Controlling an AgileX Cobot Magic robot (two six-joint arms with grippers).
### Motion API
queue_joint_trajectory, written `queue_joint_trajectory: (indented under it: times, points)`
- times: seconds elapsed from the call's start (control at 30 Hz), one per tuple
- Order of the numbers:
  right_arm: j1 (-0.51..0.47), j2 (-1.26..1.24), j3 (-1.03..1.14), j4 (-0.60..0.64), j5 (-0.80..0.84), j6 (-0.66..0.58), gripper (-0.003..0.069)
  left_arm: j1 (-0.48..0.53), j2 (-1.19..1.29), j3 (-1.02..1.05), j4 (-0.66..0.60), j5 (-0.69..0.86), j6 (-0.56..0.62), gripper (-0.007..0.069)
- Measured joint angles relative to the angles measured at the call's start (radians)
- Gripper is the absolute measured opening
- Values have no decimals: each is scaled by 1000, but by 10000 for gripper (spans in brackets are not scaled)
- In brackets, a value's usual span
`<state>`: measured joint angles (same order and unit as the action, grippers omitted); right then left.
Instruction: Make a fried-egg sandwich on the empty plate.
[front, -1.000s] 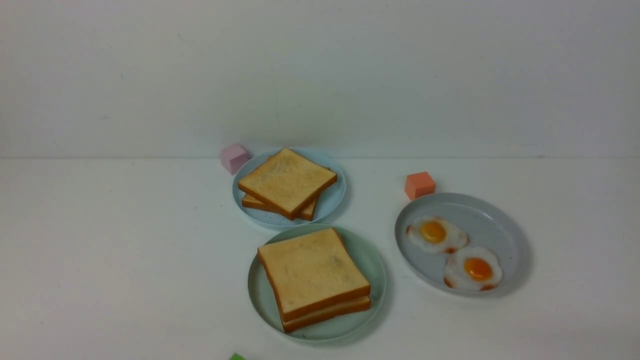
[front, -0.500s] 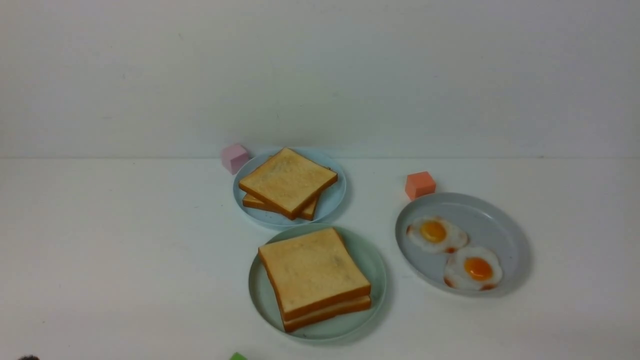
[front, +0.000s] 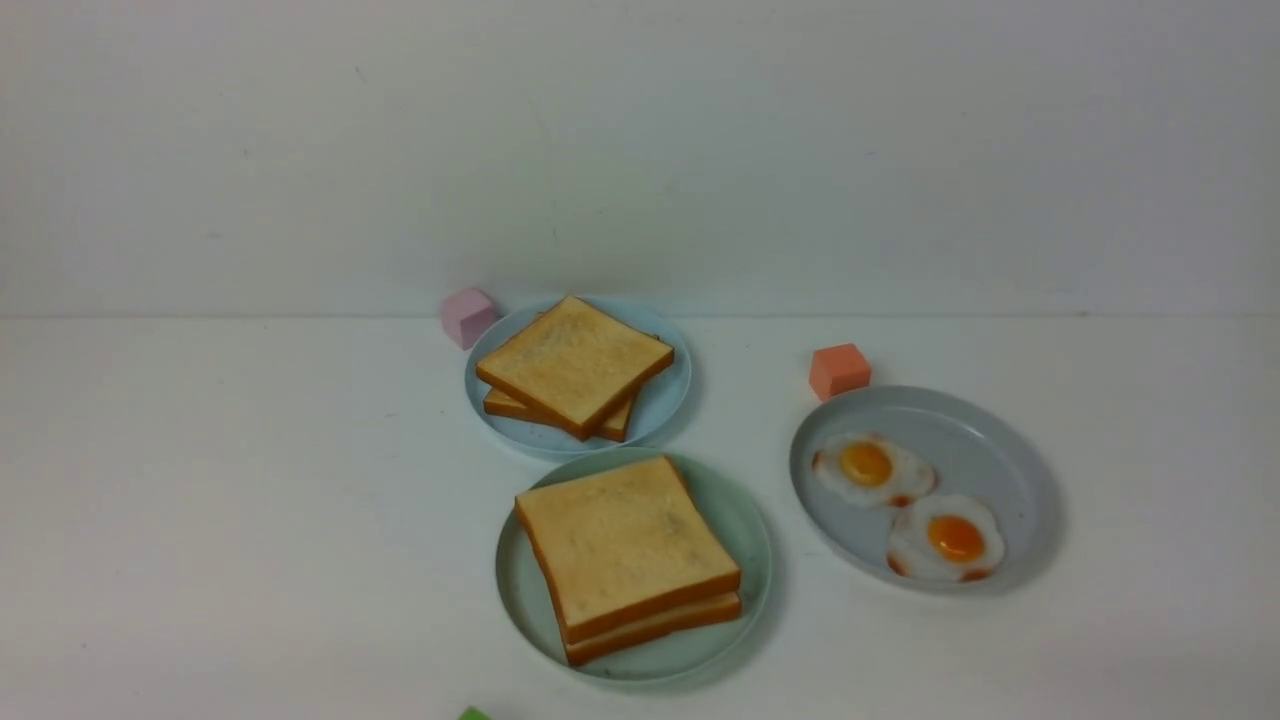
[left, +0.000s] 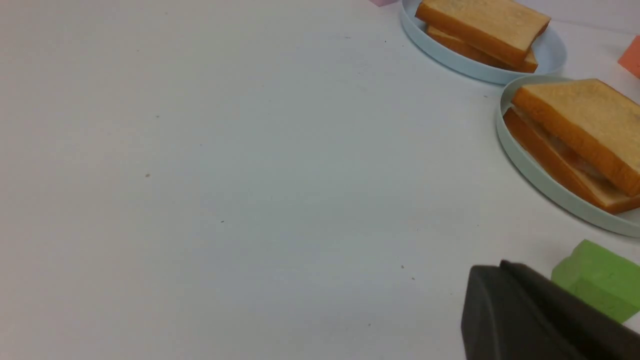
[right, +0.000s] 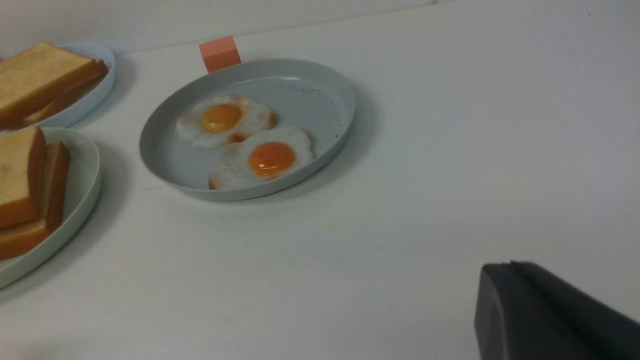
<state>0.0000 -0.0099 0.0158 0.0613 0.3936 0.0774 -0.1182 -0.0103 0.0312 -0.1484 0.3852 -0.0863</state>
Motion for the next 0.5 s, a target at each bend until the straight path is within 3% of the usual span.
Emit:
queue_joint_trajectory:
  times: [0.5]
  points:
    - [0,0,0,0,0,0,31,0,0,0,0,0,0,-13]
